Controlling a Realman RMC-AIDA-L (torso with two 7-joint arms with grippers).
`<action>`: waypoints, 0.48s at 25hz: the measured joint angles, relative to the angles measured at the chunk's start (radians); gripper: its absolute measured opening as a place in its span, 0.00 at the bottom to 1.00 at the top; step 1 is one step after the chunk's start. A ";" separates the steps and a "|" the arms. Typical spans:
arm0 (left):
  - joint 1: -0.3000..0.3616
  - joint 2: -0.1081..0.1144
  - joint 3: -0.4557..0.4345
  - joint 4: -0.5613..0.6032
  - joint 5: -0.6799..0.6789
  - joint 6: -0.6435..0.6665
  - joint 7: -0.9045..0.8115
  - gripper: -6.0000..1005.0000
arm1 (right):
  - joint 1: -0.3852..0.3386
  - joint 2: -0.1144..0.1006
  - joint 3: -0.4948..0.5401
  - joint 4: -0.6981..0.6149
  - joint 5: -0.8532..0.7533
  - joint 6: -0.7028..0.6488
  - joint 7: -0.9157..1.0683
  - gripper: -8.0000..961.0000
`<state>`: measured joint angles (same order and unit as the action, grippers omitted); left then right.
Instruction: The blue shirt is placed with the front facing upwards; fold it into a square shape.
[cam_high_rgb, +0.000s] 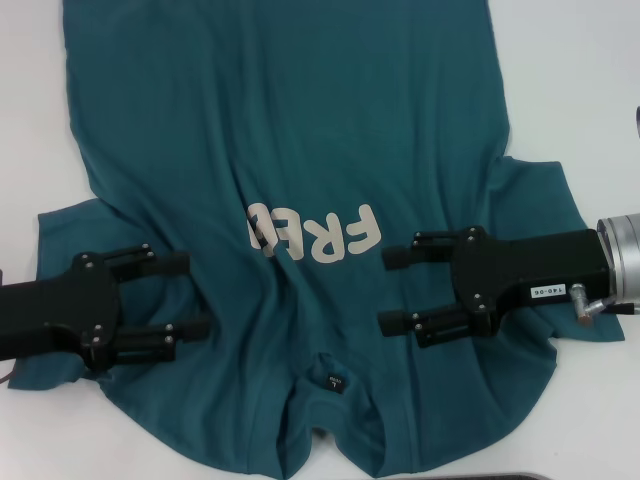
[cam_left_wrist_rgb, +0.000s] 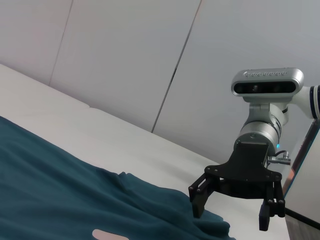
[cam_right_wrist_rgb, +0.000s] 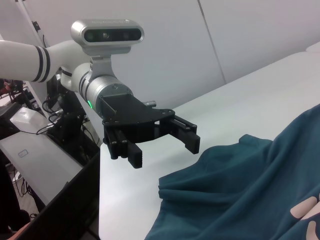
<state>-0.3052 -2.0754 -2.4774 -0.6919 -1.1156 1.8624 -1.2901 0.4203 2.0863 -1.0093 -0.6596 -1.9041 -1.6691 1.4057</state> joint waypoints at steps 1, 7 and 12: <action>0.000 0.000 0.000 0.000 0.000 0.000 0.000 0.84 | 0.000 0.000 0.000 0.000 0.000 0.000 0.000 0.94; 0.000 0.000 0.000 0.000 -0.002 0.000 0.000 0.84 | 0.000 0.000 0.000 0.001 0.004 0.000 -0.002 0.94; 0.000 0.000 -0.003 0.000 -0.002 0.000 0.001 0.84 | 0.000 0.000 0.000 0.008 0.005 0.000 -0.002 0.94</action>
<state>-0.3053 -2.0755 -2.4800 -0.6919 -1.1177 1.8623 -1.2894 0.4203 2.0862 -1.0094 -0.6512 -1.8996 -1.6688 1.4036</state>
